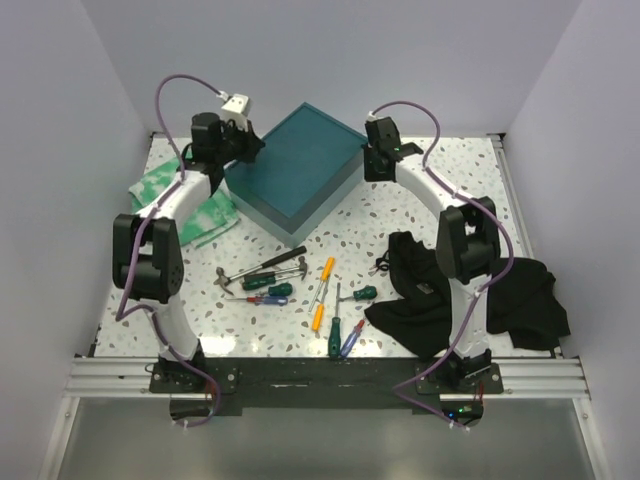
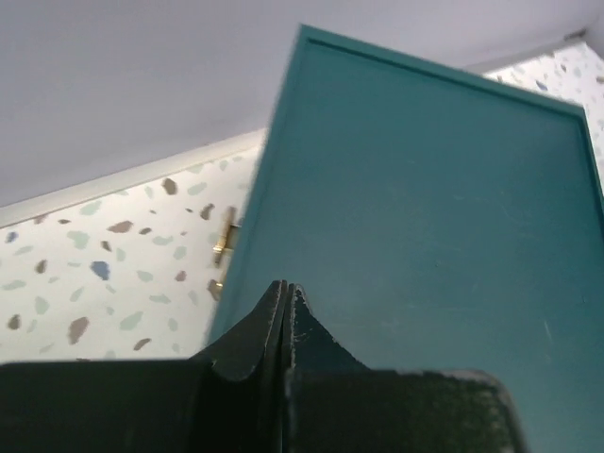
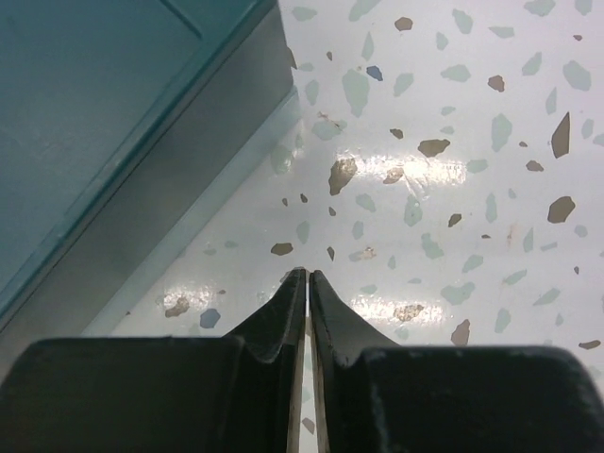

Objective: Sort the tools into containers

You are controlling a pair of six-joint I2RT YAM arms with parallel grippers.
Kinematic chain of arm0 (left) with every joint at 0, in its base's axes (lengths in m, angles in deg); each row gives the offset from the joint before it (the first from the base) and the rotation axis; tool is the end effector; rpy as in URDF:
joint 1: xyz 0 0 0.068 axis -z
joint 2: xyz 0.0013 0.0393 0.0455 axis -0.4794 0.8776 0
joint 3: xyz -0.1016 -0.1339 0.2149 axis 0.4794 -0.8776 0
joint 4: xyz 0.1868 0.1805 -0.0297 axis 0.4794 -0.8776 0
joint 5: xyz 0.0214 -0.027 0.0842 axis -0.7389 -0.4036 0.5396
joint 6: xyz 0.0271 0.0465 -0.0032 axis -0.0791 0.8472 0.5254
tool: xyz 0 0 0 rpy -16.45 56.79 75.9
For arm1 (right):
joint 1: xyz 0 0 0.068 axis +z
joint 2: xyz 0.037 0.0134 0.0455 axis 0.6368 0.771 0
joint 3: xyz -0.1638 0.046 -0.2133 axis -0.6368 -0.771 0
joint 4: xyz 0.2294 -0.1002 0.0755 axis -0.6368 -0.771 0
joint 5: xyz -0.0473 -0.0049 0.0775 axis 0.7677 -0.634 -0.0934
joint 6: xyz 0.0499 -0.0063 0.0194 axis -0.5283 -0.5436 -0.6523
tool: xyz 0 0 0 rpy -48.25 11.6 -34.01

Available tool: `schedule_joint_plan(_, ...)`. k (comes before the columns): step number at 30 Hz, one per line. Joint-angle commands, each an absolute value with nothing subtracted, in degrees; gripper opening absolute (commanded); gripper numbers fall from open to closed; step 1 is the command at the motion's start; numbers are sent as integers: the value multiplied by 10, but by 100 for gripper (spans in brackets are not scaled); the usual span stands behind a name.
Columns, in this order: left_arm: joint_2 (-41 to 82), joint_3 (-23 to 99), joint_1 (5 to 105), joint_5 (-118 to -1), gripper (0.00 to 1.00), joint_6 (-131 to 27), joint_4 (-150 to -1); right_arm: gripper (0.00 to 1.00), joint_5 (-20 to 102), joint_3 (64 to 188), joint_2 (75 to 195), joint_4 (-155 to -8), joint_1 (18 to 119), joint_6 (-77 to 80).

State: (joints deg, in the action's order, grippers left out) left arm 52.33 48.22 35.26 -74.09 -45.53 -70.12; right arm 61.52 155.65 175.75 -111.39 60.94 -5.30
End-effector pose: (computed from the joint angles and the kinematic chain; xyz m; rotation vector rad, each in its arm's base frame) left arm 0.4418 -0.0650 0.2876 0.2956 1.8500 -0.5135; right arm 0.4550 0.1700 0.2465 -0.0585 2.3633 0.0351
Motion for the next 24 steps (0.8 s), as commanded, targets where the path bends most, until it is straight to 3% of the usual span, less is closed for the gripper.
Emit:
schedule_joint_plan(1,526,550,284,-743,0,-517,-705,7,597,1555,1731,-1100,608,-58)
schedule_joint_plan(9,574,554,246,-774,0,-495,-760,4,566,1660,1790,-1121,598,-22)
schedule_joint_plan(24,557,479,362,-827,0,-436,-824,4,541,1711,1826,-1116,579,-24)
